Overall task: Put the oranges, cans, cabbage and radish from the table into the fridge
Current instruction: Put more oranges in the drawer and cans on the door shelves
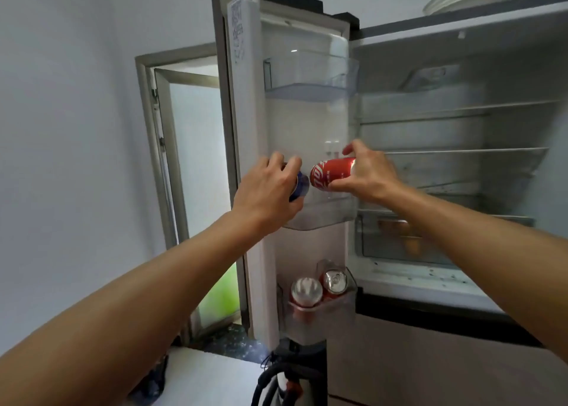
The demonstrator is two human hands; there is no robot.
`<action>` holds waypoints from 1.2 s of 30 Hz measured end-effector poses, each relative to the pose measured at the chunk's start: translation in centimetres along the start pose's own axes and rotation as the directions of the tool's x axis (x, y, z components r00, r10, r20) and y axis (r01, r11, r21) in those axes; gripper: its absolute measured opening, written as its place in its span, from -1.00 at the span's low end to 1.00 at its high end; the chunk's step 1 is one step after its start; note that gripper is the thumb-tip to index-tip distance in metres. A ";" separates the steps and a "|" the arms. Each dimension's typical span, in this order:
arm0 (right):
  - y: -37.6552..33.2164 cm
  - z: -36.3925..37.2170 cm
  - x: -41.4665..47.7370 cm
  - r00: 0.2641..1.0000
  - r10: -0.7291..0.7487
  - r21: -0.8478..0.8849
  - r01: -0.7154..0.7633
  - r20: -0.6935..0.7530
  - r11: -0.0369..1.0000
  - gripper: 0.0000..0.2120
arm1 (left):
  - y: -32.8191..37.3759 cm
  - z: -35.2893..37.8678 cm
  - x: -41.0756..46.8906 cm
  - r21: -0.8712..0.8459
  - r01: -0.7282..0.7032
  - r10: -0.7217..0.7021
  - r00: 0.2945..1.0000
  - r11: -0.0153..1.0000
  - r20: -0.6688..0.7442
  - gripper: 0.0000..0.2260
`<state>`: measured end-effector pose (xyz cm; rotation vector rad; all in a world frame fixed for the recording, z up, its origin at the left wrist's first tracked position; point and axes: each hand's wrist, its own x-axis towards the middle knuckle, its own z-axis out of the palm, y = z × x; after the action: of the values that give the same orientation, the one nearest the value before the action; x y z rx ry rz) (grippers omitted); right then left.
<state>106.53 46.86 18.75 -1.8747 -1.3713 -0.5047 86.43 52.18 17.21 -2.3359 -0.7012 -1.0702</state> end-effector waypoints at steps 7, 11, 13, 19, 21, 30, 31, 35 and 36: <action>1.3 2.6 0.8 0.994 -0.034 0.053 0.029 0.099 0.998 -0.37 | 1.7 1.5 0.8 0.102 0.071 -0.074 0.997 0.992 0.029 -0.51; 2.2 2.9 0.9 0.991 -0.027 0.165 0.004 0.134 0.986 -0.35 | 2.1 2.4 1.7 0.151 0.146 -0.156 0.986 0.978 0.060 -0.52; 2.6 2.7 1.3 0.984 -0.050 0.215 0.013 0.171 0.976 -0.38 | 2.2 2.6 2.2 0.195 0.145 -0.164 0.983 0.970 0.081 -0.52; 4.7 1.7 1.8 0.937 -0.116 0.488 -0.065 0.330 0.871 -0.50 | 3.0 3.8 2.0 -0.017 0.146 -0.144 0.986 0.989 0.088 -0.58; 5.3 1.7 1.6 0.937 -0.149 0.505 -0.033 0.317 0.862 -0.49 | 3.1 4.3 1.9 -0.084 0.136 -0.130 0.989 0.987 0.075 -0.57; 4.8 2.3 0.8 0.944 -0.202 0.391 0.087 0.262 0.916 -0.43 | 3.1 6.7 0.9 -0.243 0.223 -0.198 0.972 0.944 0.124 -0.52; 4.6 2.3 0.6 0.934 -0.203 0.338 0.097 0.295 0.936 -0.42 | 3.0 6.6 0.5 -0.273 0.241 -0.209 0.967 0.931 0.143 -0.50; 4.3 1.8 -0.3 0.961 -0.162 0.212 0.114 0.225 0.971 -0.45 | 2.6 5.3 -1.6 -0.262 0.214 -0.193 0.976 0.941 0.104 -0.55; 4.1 1.5 -0.7 0.983 -0.146 0.176 0.125 0.111 0.976 -0.51 | 2.5 4.8 -2.5 -0.248 0.189 -0.178 0.982 0.950 0.065 -0.59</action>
<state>109.89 46.95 15.89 -1.7070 -1.5811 -0.3317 89.19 52.55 11.97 -2.5543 -0.8564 -1.2607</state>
